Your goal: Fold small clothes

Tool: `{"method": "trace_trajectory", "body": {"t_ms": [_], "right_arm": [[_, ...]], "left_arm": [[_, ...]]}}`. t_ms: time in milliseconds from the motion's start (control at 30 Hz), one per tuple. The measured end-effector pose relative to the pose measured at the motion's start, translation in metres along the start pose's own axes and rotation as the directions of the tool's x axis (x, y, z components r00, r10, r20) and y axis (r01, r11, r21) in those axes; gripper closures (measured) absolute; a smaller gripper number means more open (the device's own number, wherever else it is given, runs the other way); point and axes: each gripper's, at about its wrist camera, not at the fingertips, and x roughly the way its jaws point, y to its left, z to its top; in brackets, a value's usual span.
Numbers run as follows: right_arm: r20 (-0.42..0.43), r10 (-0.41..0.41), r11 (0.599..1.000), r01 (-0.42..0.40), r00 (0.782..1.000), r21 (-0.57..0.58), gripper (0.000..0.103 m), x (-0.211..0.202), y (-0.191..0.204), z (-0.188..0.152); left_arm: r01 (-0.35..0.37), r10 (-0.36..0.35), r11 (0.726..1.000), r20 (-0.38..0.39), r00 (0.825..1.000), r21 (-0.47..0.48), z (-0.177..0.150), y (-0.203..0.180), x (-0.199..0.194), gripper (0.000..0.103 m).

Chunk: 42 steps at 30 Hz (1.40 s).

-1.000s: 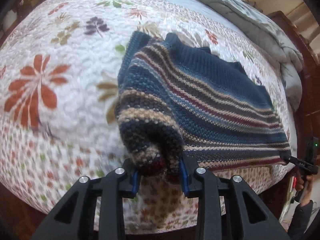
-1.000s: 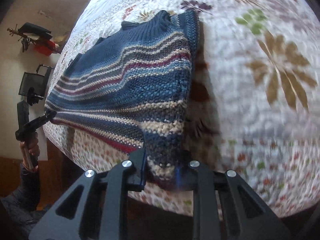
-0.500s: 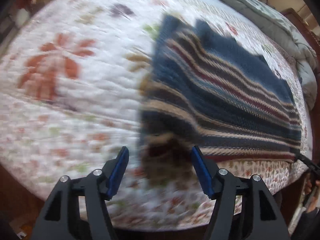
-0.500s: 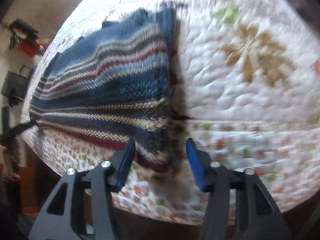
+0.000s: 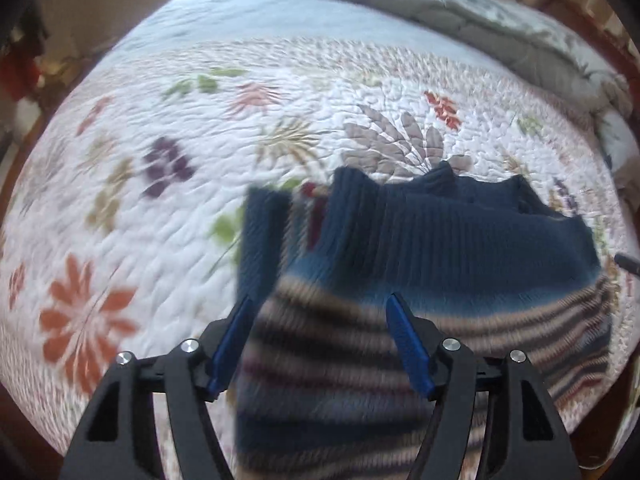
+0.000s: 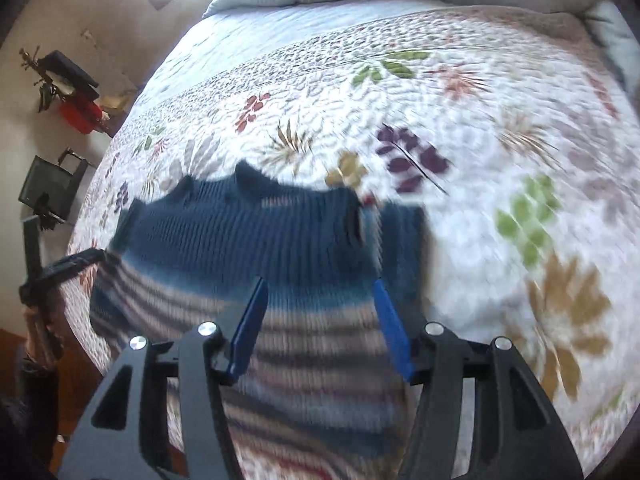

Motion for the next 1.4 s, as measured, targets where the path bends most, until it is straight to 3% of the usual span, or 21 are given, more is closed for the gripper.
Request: {"method": "trace_trajectory", "body": {"t_ms": [167,267,333,400,467,500,567,600,700,800,900,1000,1133,1233,1333,1400], "right_arm": [[-0.061,-0.032,0.999,0.030,0.998,-0.033,0.048,0.045,0.000,0.035],[-0.087,-0.016,0.999,0.012,0.996,-0.045,0.049,0.059,0.000,0.041],[-0.102,0.016,0.998,-0.022,0.995,-0.060,0.055,0.065,0.004,0.041],[-0.117,-0.013,0.995,0.002,0.993,-0.099,0.076,0.071,0.009,0.041],[-0.122,-0.044,0.991,0.029,0.992,-0.128,0.092,0.074,0.012,0.040],[-0.120,-0.040,0.992,0.025,0.992,-0.126,0.093,0.074,0.013,0.040],[-0.105,-0.034,0.993,0.022,0.994,-0.113,0.093,0.069,0.013,0.041],[-0.093,-0.030,0.994,0.020,0.995,-0.111,0.094,0.064,0.013,0.042],[-0.035,0.003,0.995,-0.007,0.999,-0.104,0.094,0.041,0.014,0.047],[0.039,0.047,0.994,-0.043,0.998,-0.101,0.094,0.012,0.014,0.060],[0.089,0.047,0.996,-0.040,0.995,-0.075,0.094,0.004,0.011,0.077],[0.082,0.024,1.000,-0.022,0.996,-0.018,0.094,0.023,0.002,0.094],[-0.015,-0.042,0.998,0.043,0.999,0.053,0.094,0.079,-0.015,0.091],[-0.058,-0.080,0.995,0.083,0.995,0.054,0.094,0.105,-0.019,0.079],[-0.046,-0.087,0.995,0.089,0.995,0.042,0.091,0.103,-0.016,0.077],[-0.048,-0.103,0.994,0.104,0.993,0.026,0.080,0.092,-0.011,0.075]], "left_arm": [[-0.013,0.014,1.000,-0.027,1.000,0.017,0.017,-0.008,0.031,0.034],[0.041,-0.039,0.998,-0.046,0.998,0.048,0.029,-0.016,0.048,0.034],[0.090,-0.087,0.995,-0.059,0.994,0.048,0.031,-0.019,0.050,0.034],[0.107,-0.103,0.994,-0.082,0.991,0.035,0.035,-0.020,0.056,0.037],[0.129,-0.126,0.991,-0.093,0.988,0.022,0.038,-0.023,0.058,0.054],[0.134,-0.133,0.991,-0.095,0.987,0.009,0.039,-0.023,0.058,0.059],[0.133,-0.133,0.991,-0.090,0.987,-0.006,0.040,-0.022,0.056,0.083],[0.141,-0.142,0.990,-0.084,0.986,-0.012,0.041,-0.023,0.054,0.086],[0.152,-0.154,0.987,-0.041,0.987,-0.043,0.043,-0.020,0.042,0.088],[0.185,-0.182,0.982,0.053,0.982,-0.046,0.050,-0.018,0.015,0.088],[0.174,-0.166,0.983,0.132,0.977,-0.052,0.063,-0.017,0.005,0.088],[0.122,-0.118,0.992,0.104,0.988,-0.040,0.071,-0.021,0.025,0.088],[0.070,-0.073,0.994,-0.025,0.997,-0.078,0.065,-0.016,0.082,0.086],[0.081,-0.082,0.993,-0.005,0.997,-0.082,0.062,-0.014,0.083,0.085],[0.055,-0.056,0.997,-0.002,0.998,-0.055,0.061,-0.016,0.073,0.074],[0.026,-0.025,0.998,0.016,1.000,-0.053,0.060,-0.014,0.059,0.069]]}}
